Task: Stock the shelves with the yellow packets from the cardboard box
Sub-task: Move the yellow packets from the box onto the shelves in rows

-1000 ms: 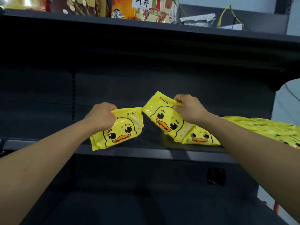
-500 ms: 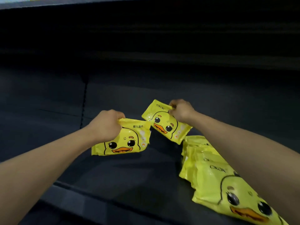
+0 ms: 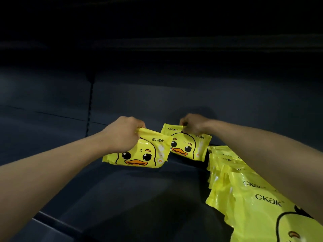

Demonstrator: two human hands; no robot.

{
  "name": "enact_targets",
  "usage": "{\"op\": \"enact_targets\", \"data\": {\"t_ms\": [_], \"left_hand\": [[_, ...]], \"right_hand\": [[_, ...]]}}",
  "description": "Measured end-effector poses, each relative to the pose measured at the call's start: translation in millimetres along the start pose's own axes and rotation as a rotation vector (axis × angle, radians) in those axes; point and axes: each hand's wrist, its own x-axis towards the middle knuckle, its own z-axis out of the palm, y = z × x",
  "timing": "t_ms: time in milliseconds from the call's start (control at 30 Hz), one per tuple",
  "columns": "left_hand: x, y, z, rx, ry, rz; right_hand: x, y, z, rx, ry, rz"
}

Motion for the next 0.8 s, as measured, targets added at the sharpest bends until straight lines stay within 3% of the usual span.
{"op": "enact_targets", "data": {"t_ms": [333,500,800], "left_hand": [[4,-2,11,-0.029,-0.015,0.005],[10,-3,13,-0.009,-0.024,0.018],[25,3,22,-0.003,-0.045,0.038]], "right_hand": [[8,5,39,-0.118,-0.002,-0.02],[5,1,38,-0.287,0.083,0.038],[8,8,36,-0.186,0.065,0.029]]}}
